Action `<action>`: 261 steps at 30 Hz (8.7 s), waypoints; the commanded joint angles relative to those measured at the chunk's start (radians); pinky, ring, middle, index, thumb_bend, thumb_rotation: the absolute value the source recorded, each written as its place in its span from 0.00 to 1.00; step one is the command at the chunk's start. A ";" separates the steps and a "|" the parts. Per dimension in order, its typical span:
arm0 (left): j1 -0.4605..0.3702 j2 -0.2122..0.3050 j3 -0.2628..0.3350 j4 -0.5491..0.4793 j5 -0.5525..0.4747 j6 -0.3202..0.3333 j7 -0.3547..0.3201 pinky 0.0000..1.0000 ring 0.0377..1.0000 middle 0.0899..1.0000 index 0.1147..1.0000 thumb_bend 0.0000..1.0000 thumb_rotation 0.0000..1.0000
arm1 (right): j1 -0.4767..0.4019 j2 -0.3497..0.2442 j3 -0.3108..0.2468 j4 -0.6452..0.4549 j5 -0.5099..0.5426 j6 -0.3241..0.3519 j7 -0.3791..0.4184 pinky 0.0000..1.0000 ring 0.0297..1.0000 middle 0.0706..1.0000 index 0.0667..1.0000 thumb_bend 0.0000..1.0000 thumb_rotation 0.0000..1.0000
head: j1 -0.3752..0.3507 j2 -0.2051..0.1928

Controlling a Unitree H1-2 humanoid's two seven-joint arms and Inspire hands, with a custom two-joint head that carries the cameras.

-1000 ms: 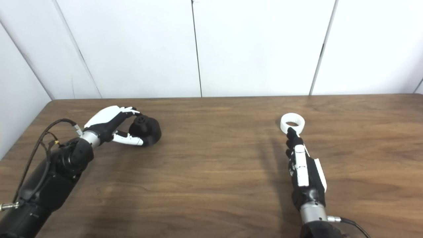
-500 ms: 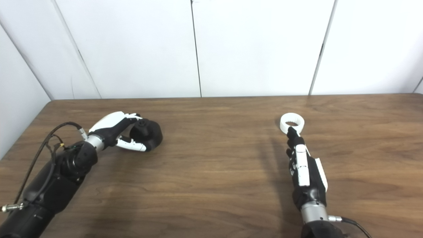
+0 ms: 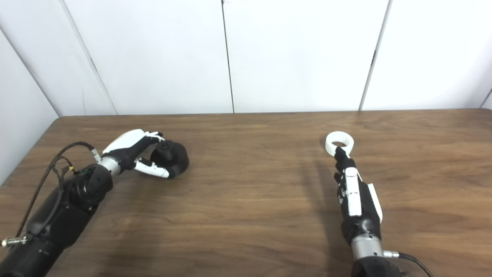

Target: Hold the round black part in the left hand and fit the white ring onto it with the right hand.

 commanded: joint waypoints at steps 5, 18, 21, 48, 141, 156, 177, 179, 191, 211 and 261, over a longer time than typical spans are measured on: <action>-0.038 0.017 0.019 -0.036 0.005 0.001 0.016 1.00 1.00 0.96 0.71 0.98 0.41 | -0.033 -0.003 0.005 -0.027 -0.005 -0.019 0.009 1.00 0.99 0.95 0.92 0.51 1.00 | 0.002 0.002; -0.030 0.012 0.014 -0.045 0.015 -0.004 0.027 1.00 1.00 0.95 0.71 0.96 0.40 | -0.036 -0.010 0.007 -0.028 -0.010 -0.014 0.012 1.00 0.99 0.95 0.92 0.51 1.00 | -0.004 0.005; -0.023 0.009 0.012 -0.058 0.019 -0.005 0.028 1.00 1.00 0.95 0.71 0.97 0.41 | -0.037 -0.012 0.005 -0.030 -0.007 -0.010 0.013 1.00 1.00 0.96 0.93 0.52 1.00 | -0.005 0.006; 0.060 -0.046 -0.035 -0.255 0.042 -0.004 -0.035 1.00 1.00 0.95 0.71 0.95 0.41 | -0.040 -0.020 0.020 -0.018 -0.035 -0.004 0.020 1.00 1.00 0.97 0.93 0.49 1.00 | -0.005 0.014; 0.182 -0.214 -0.189 -0.400 0.153 -0.120 -0.104 1.00 1.00 0.95 0.69 0.96 0.49 | -0.596 -0.468 0.212 0.408 -0.592 0.077 0.153 0.92 0.98 0.92 0.69 0.90 0.26 | -0.080 0.021; 0.191 -0.211 -0.180 -0.395 0.144 -0.131 -0.094 1.00 1.00 0.94 0.69 0.97 0.49 | -0.675 -0.495 0.235 0.592 -0.596 0.018 0.171 1.00 1.00 0.95 0.70 0.91 0.26 | -0.093 0.008; 0.188 -0.216 -0.177 -0.402 0.151 -0.128 -0.103 1.00 1.00 0.95 0.68 0.97 0.49 | -0.677 -0.537 0.267 0.609 -0.621 0.033 0.227 1.00 1.00 0.95 0.72 0.89 0.25 | -0.083 0.009; 0.187 -0.218 -0.178 -0.402 0.153 -0.125 -0.105 1.00 1.00 0.95 0.69 0.96 0.49 | -0.676 -0.539 0.272 0.609 -0.625 0.031 0.234 1.00 1.00 0.95 0.72 0.90 0.26 | -0.082 0.009; 0.184 -0.226 -0.179 -0.398 0.156 -0.121 -0.106 1.00 1.00 0.95 0.69 0.96 0.49 | -0.673 -0.530 0.287 0.627 -0.632 0.029 0.241 1.00 1.00 0.95 0.72 0.89 0.27 | -0.074 0.002; 0.175 -0.228 -0.177 -0.392 0.147 -0.134 -0.101 1.00 1.00 0.95 0.68 0.96 0.48 | -0.693 -0.483 0.310 0.722 -0.641 -0.010 0.200 1.00 1.00 0.94 0.72 0.90 0.31 | -0.069 -0.005; 0.180 -0.231 -0.176 -0.398 0.157 -0.135 -0.095 1.00 1.00 0.95 0.67 0.97 0.49 | -0.685 -0.466 0.274 0.746 -0.620 -0.083 0.102 1.00 0.96 0.87 0.46 0.52 0.14 | -0.058 -0.001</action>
